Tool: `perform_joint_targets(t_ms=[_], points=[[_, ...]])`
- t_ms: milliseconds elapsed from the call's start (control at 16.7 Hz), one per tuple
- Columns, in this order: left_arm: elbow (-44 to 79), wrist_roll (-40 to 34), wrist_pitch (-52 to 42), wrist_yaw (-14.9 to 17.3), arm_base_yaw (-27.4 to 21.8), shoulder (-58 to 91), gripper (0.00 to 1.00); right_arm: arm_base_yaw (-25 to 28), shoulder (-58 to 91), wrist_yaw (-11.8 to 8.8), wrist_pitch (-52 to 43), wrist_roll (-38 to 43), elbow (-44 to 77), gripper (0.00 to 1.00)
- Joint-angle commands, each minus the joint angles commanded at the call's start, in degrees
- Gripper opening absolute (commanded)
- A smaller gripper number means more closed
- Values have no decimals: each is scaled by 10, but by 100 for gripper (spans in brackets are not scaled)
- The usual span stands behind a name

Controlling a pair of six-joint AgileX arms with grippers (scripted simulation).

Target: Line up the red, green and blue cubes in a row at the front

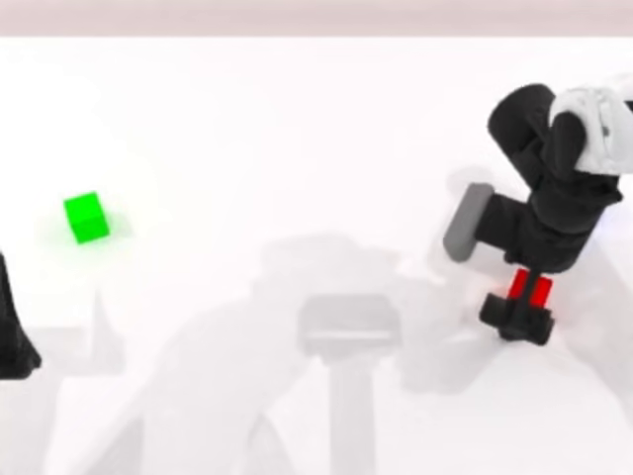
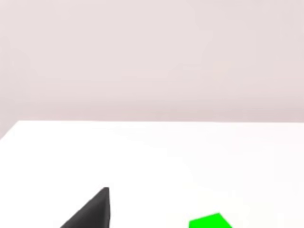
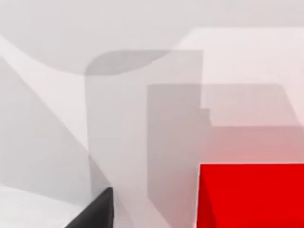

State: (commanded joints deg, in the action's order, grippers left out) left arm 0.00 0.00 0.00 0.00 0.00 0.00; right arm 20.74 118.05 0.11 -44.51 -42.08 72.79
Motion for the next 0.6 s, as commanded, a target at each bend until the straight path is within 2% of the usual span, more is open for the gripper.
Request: perform_joint_targets(t_ms=[300,600], points=[[0,0,0,0,0,0,100,0,5,0,9,0,-6,100],[0,0,0,0,0,0,100,0,5,0,9,0,-6,62]])
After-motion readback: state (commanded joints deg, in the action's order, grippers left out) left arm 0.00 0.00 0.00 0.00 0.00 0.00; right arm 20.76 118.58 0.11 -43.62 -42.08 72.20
